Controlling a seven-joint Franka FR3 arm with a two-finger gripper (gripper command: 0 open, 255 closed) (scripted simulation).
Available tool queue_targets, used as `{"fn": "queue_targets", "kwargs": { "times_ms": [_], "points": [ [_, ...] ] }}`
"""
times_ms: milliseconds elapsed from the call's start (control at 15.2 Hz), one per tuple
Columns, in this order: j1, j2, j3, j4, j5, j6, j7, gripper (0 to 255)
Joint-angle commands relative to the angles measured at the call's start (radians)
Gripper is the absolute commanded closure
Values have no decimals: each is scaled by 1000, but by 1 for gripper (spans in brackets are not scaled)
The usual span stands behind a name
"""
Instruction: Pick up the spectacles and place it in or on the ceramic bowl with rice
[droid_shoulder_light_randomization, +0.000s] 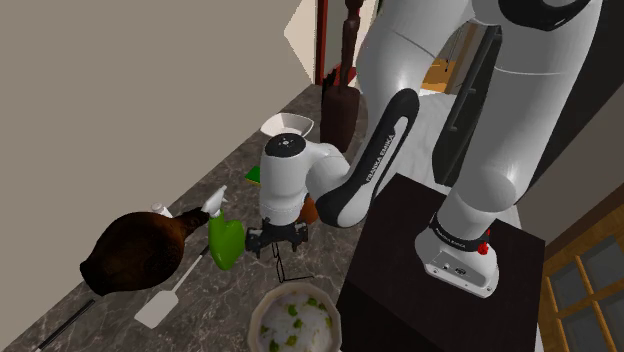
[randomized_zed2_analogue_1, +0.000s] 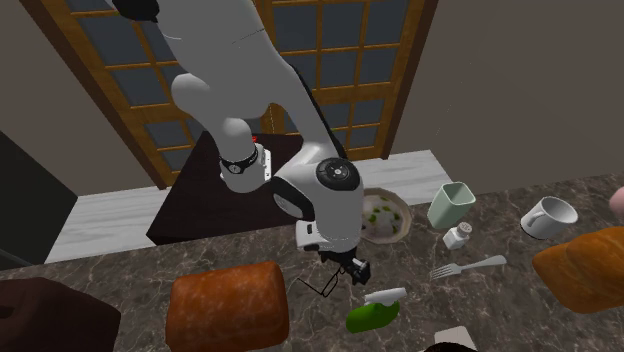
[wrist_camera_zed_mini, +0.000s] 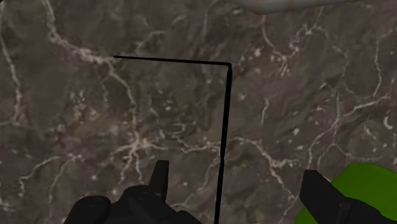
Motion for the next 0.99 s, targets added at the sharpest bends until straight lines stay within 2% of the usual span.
{"fn": "queue_targets", "kwargs": {
  "times_ms": [0, 66, 594, 660, 924],
  "points": [
    [45, 40, -57, 12, -79, 18, 58, 0],
    [58, 50, -73, 16, -97, 23, 72, 0],
    [59, 50, -74, 16, -96, 23, 71, 0],
    [59, 50, -74, 16, -96, 23, 71, 255],
    [59, 50, -74, 16, -96, 23, 71, 255]
  ]
}}
